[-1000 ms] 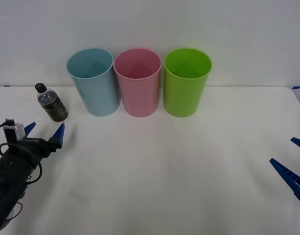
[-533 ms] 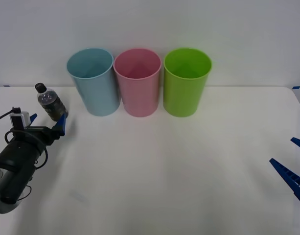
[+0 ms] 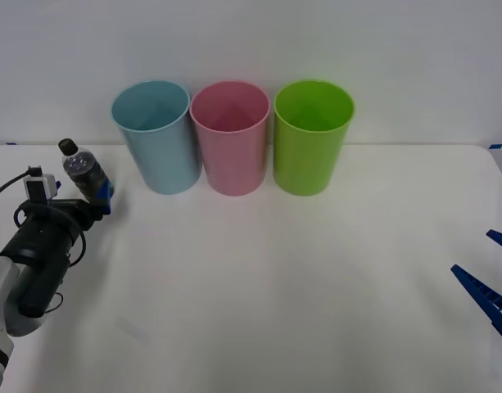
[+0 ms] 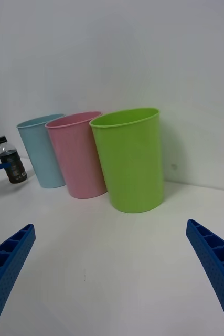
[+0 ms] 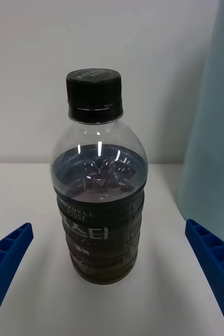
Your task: Grasp the object on the table and drop it into the matching bin: aluminum can to the light blue bin, PET bottle to the pink bin.
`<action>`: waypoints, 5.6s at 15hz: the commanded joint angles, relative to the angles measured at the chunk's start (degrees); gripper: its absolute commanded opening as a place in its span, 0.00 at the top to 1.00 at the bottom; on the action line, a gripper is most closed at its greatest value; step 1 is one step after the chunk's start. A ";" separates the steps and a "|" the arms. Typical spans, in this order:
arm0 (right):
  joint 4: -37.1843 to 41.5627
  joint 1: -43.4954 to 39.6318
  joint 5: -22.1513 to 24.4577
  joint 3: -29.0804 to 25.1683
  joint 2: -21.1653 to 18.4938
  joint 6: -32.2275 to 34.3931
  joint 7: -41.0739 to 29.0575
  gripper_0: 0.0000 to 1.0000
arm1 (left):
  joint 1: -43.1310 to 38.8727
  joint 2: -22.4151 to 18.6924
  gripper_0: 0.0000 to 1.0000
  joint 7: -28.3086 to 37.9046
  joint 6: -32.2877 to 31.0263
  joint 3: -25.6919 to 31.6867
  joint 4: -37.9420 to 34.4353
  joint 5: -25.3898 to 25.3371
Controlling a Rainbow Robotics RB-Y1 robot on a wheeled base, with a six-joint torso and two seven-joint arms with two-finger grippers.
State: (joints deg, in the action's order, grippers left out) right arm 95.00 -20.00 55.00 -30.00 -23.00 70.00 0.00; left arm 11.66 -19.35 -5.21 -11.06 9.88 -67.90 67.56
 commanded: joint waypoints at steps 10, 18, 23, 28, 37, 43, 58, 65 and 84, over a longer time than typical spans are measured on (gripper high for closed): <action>0.00 0.00 0.00 0.00 0.00 0.00 0.00 0.00 | 9.70 0.02 0.00 -1.56 4.29 -0.21 10.68 2.93; 0.00 0.00 0.00 0.00 0.00 0.00 0.00 0.00 | 11.55 0.81 0.00 -2.88 7.37 -0.21 11.82 4.69; 0.00 0.00 0.00 0.00 0.00 0.00 0.00 0.00 | 11.55 0.81 0.00 -3.14 7.37 -0.21 11.82 4.86; 0.00 0.00 0.00 0.00 0.00 0.00 0.00 0.00 | 11.55 0.81 1.00 -3.32 7.45 -0.39 11.91 5.04; 0.00 0.00 0.00 0.00 0.00 0.00 0.00 0.00 | 10.23 -0.60 1.00 -3.41 4.55 -0.39 11.03 3.46; 0.00 0.00 0.00 0.00 0.00 0.00 0.00 0.00 | -1.11 -8.24 1.00 -3.93 -0.19 -6.54 -1.80 -11.84; 0.00 0.00 0.00 0.00 0.00 0.00 0.00 0.00 | -31.08 -25.82 1.00 -5.25 -2.83 -4.96 -42.49 -36.18; 0.00 0.00 0.00 0.00 0.00 0.00 0.00 0.00 | -33.45 -28.99 1.00 -4.99 7.54 -5.75 -59.28 -43.65; 0.00 0.00 0.00 0.00 0.00 0.00 0.00 0.00 | 23.41 -22.74 1.00 -5.16 -4.32 -36.77 -19.55 -49.10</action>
State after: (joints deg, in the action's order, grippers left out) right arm 95.00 -20.00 55.00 -30.00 -23.00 70.00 0.00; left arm 32.86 -43.02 -10.45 -13.87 -26.04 -90.52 18.08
